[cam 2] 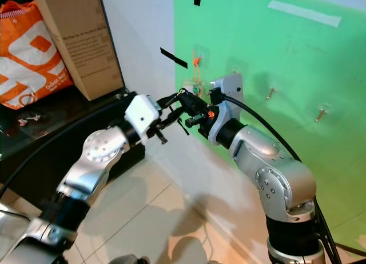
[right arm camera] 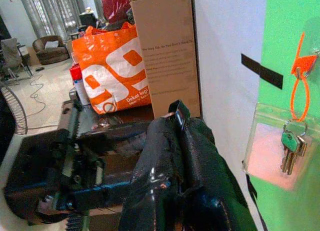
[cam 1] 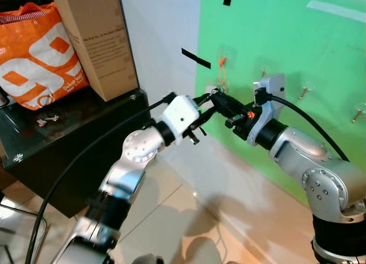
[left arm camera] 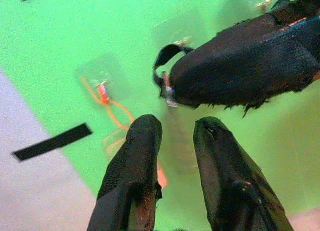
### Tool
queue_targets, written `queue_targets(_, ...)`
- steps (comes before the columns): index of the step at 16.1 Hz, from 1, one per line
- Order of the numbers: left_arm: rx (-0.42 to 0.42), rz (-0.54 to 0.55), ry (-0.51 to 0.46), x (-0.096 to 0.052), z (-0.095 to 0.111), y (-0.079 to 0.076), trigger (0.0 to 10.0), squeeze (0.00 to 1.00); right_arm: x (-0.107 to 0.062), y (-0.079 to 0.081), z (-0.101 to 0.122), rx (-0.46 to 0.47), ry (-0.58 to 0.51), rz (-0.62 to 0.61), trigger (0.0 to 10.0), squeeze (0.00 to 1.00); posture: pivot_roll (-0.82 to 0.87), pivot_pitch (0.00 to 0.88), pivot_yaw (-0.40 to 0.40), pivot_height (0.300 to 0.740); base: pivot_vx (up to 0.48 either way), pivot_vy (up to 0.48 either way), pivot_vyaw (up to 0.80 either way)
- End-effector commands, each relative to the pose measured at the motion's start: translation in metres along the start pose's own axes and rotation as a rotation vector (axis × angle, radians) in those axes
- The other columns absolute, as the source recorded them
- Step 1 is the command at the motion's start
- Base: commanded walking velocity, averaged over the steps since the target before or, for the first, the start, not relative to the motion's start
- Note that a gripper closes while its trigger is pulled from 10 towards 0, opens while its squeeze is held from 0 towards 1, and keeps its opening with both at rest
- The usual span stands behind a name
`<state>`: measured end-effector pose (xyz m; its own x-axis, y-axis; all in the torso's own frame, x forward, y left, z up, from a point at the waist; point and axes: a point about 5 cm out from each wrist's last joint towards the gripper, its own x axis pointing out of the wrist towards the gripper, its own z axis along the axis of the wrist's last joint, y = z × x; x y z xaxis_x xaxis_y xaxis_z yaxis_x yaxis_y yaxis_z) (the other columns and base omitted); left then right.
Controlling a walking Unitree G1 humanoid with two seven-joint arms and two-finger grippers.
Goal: Hang keys on a hook
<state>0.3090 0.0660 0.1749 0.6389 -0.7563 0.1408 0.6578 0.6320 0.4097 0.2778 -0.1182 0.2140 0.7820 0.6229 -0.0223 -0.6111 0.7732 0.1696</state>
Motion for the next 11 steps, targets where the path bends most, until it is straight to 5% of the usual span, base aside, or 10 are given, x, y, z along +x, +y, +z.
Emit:
queue_targets(1, 0.001, 0.028, 0.0, -0.0028, 0.0029, 0.0032, 10.0, 0.38, -0.0007, -0.0021, -0.0012, 0.008, -0.001, -0.006, 10.0, 0.0, -0.07, 0.0, 0.028, 0.74, 0.0, 0.0, 0.0)
queue_targets(2, 0.008, 0.042, 0.0, -0.0036, 0.0035, 0.0026, 10.0, 0.84, -0.0003, -0.0017, -0.0008, 0.011, -0.002, 0.001, 10.0, 0.0, -0.07, 0.0, 0.025, 0.74, 0.0, 0.0, 0.0)
queue_targets(3, 0.011, 0.046, 0.0, -0.0037, 0.0035, 0.0026, 10.0, 0.84, -0.0001, -0.0015, -0.0006, 0.013, -0.003, 0.003, 10.0, 0.0, -0.07, 0.0, 0.025, 0.74, 0.0, 0.0, 0.0)
queue_targets(5, -0.002, 0.04, -0.003, -0.0023, 0.0034, 0.0015, 10.0, 0.73, -0.0001, -0.0007, -0.0004, 0.014, -0.002, 0.011, 10.0, 0.0, -0.08, 0.0, 0.024, 0.74, 0.0, 0.0, 0.0)
queue_targets(6, -0.003, 0.031, -0.005, -0.0015, 0.0028, 0.0001, 10.0, 0.28, -0.0004, -0.0006, -0.0002, 0.014, -0.002, 0.012, 10.0, 0.0, -0.08, 0.0, 0.024, 0.74, 0.0, 0.0, 0.0)
queue_targets(7, -0.012, 0.021, -0.009, -0.0002, 0.0026, -0.001, 10.0, 0.0, -0.0007, -0.0006, 0.0001, 0.014, -0.002, 0.012, 10.0, 0.0, -0.08, 0.0, 0.024, 0.74, 0.0, 0.0, 0.0)
queue_targets(11, -0.07, -0.018, -0.04, 0.0046, 0.0066, -0.0061, 10.0, 0.0, -0.0018, -0.0005, 0.0005, 0.007, -0.001, 0.006, 10.0, 0.0, -0.09, 0.0, 0.028, 0.74, 0.0, 0.0, 0.0)
